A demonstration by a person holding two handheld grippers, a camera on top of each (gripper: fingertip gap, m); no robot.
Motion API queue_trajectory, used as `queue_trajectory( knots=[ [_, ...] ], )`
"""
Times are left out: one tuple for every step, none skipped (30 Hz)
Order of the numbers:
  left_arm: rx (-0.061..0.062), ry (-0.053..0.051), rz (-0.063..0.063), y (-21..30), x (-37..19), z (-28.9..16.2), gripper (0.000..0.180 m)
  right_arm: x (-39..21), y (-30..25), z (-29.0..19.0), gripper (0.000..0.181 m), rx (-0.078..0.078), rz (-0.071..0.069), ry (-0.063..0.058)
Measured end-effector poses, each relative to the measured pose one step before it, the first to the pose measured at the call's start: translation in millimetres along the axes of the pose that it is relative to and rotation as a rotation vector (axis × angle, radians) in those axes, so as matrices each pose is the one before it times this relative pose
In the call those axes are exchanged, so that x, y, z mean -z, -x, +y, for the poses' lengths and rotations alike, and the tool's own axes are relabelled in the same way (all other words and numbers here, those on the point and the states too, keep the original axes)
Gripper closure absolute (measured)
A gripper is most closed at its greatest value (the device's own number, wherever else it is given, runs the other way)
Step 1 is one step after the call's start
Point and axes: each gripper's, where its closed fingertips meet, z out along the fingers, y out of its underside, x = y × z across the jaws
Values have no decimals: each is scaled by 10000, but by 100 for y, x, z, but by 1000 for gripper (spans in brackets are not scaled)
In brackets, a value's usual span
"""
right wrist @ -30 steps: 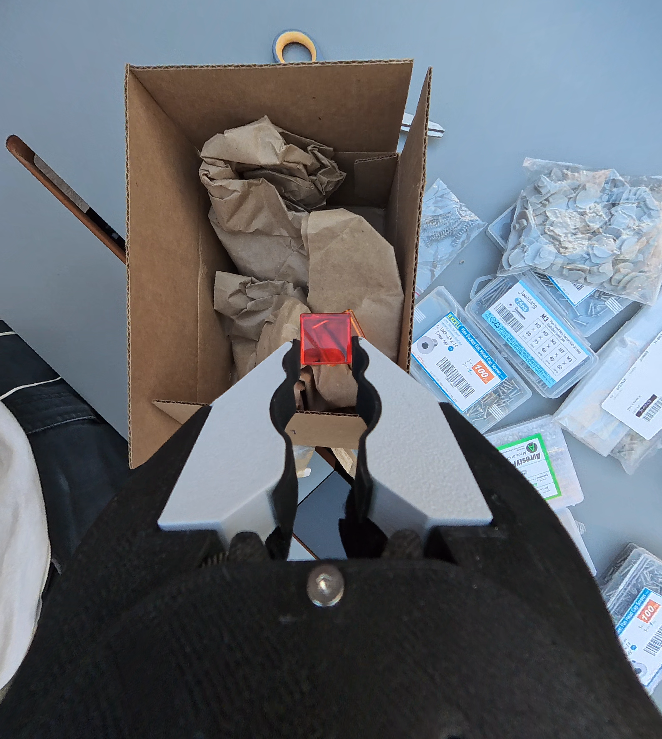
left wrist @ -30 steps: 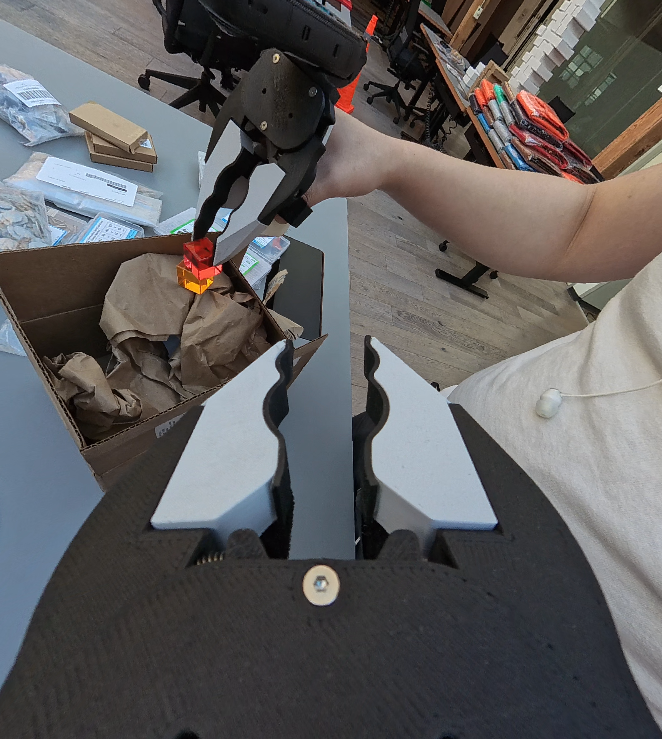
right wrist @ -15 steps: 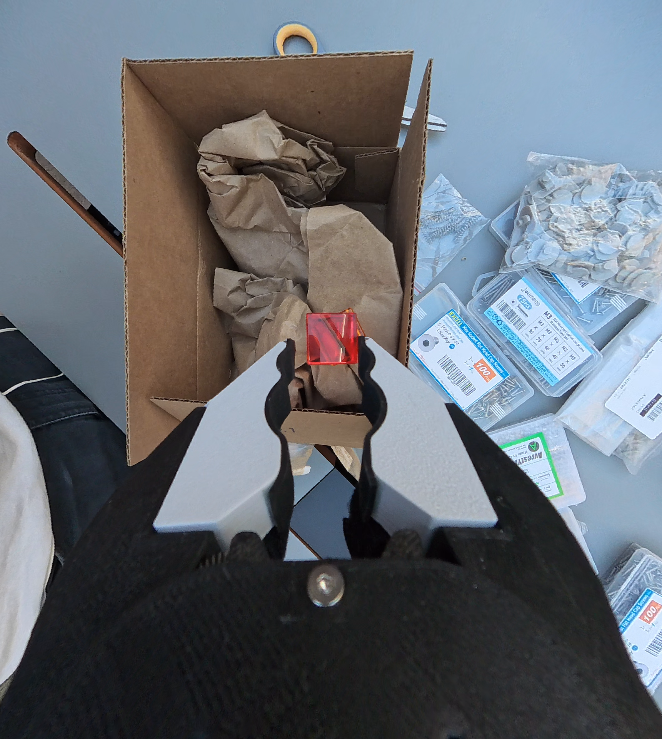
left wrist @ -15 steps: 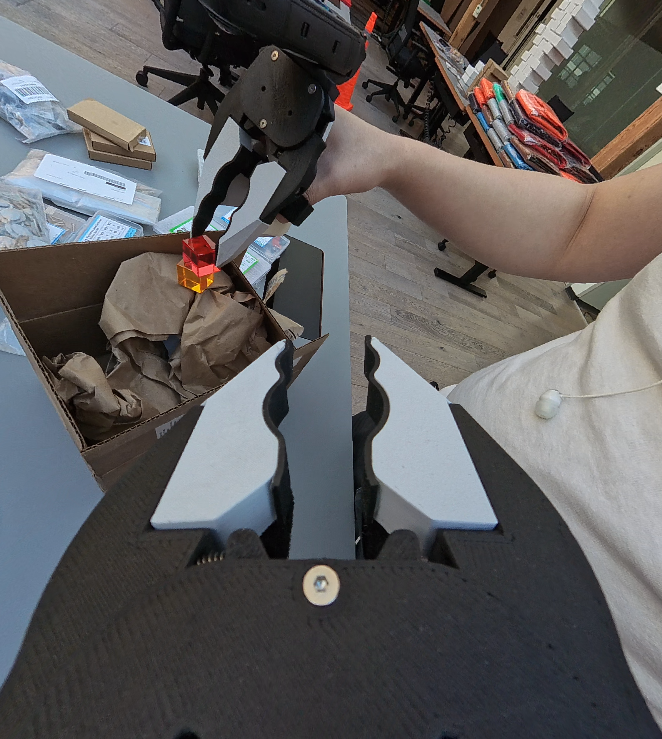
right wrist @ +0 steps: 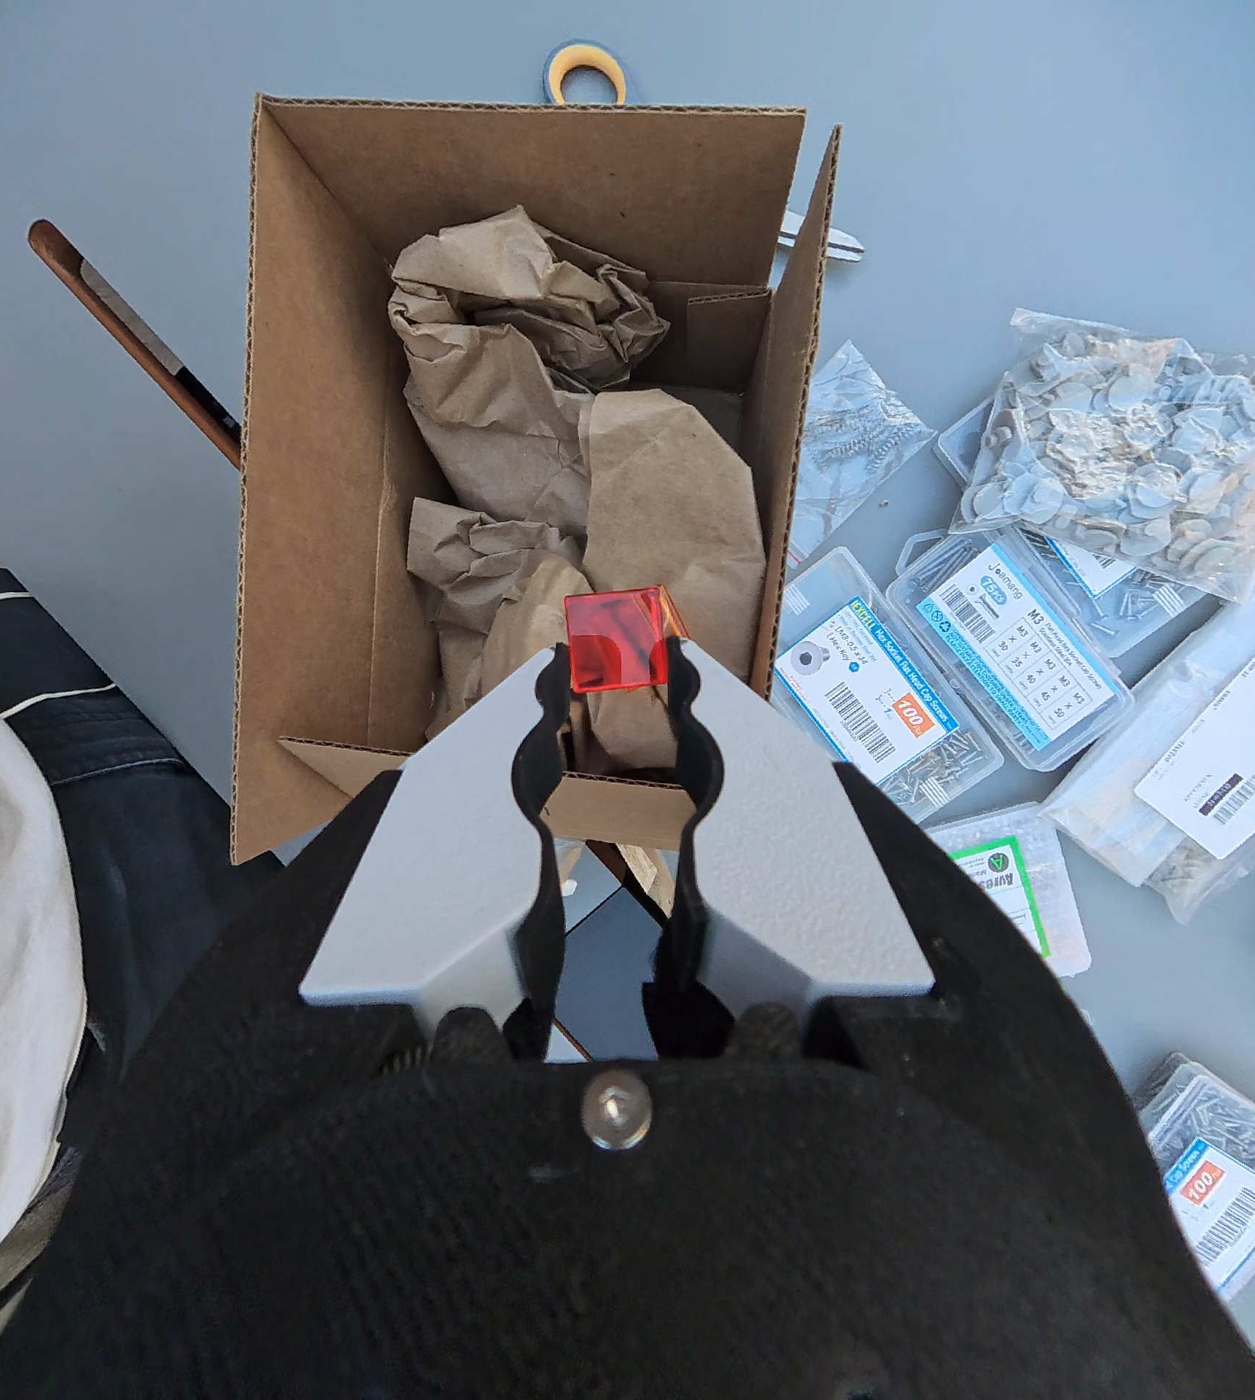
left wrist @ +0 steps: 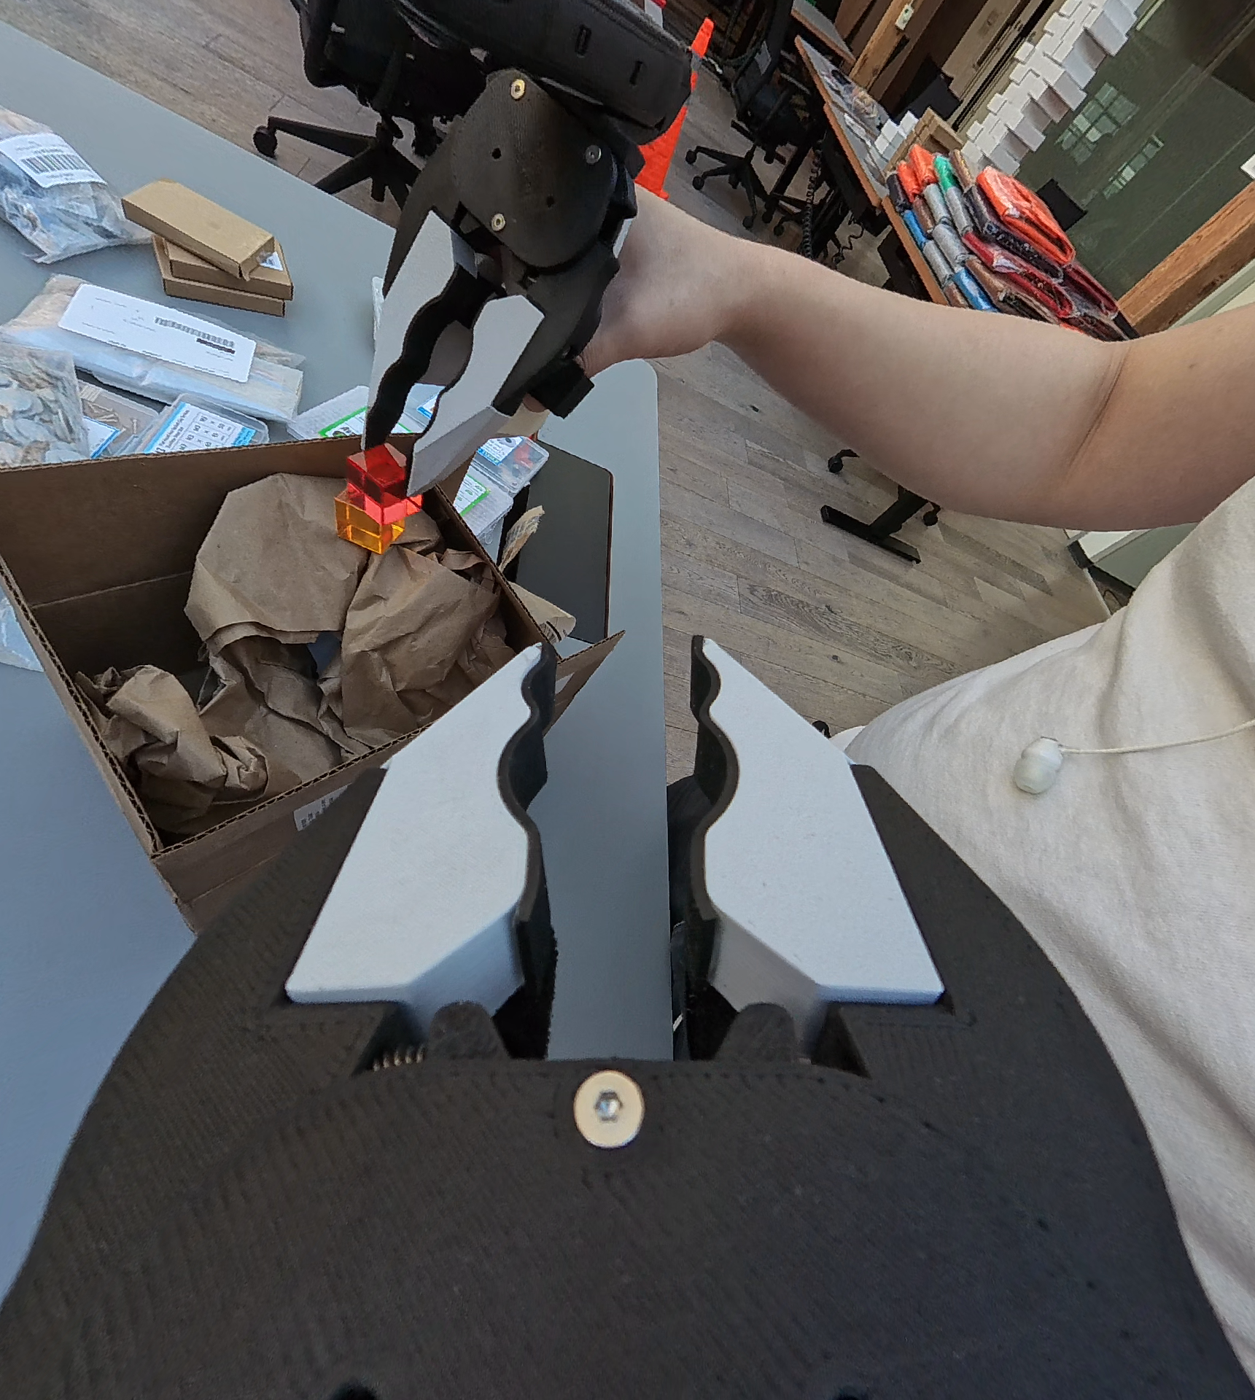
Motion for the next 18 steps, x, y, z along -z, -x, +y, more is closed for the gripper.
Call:
queue_trajectory(
  knots=[
    [11,-6,15,0,-10,-2,146,-21,96,-28,157,49,-43,-12],
    [8,-3,6,2,-9,-4,146,-13,99,-35,157,34,-46,-11],
    [2,0,1,16,-15,-5,146,-12,46,-37,157,15,-11,-17],
    [2,6,2,19,-15,11,146,-12,14,-18,157,7,1,1],
    [3,7,5,10,-10,5,146,-17,4,-7,157,3,-3,14],
    [1,0,9,-10,-8,-6,146,7,-40,-10,156,-5,18,4],
    [-2,3,3,3,3,-12,146,17,-17,-57,155,-10,6,-19],
    [-5,4,2,-1,-1,-7,146,3,-5,-43,153,-19,-12,-7],
    [-5,4,-2,5,-1,-7,146,7,-3,-11,152,-2,-13,9],
    [1,3,1,10,16,-8,146,-14,5,-2,152,13,-6,12],
    [4,5,3,12,5,-4,146,-20,12,8,151,13,-11,16],
    [3,1,3,6,14,-12,146,-46,7,42,151,5,-19,35],
    [2,1,4,4,10,-26,146,-45,5,41,151,-9,-17,32],
    [-5,3,1,9,3,-12,146,-46,36,17,151,-6,-40,18],
    [-9,8,-6,17,10,-13,146,-34,13,18,151,-4,-21,17],
    [-8,9,-4,18,7,-3,146,-22,-31,24,150,3,18,22],
    [0,6,-2,8,1,-21,146,-10,-37,25,150,10,20,25],
    [4,6,5,8,2,-15,146,8,-47,-9,149,0,21,5]
  ],
)
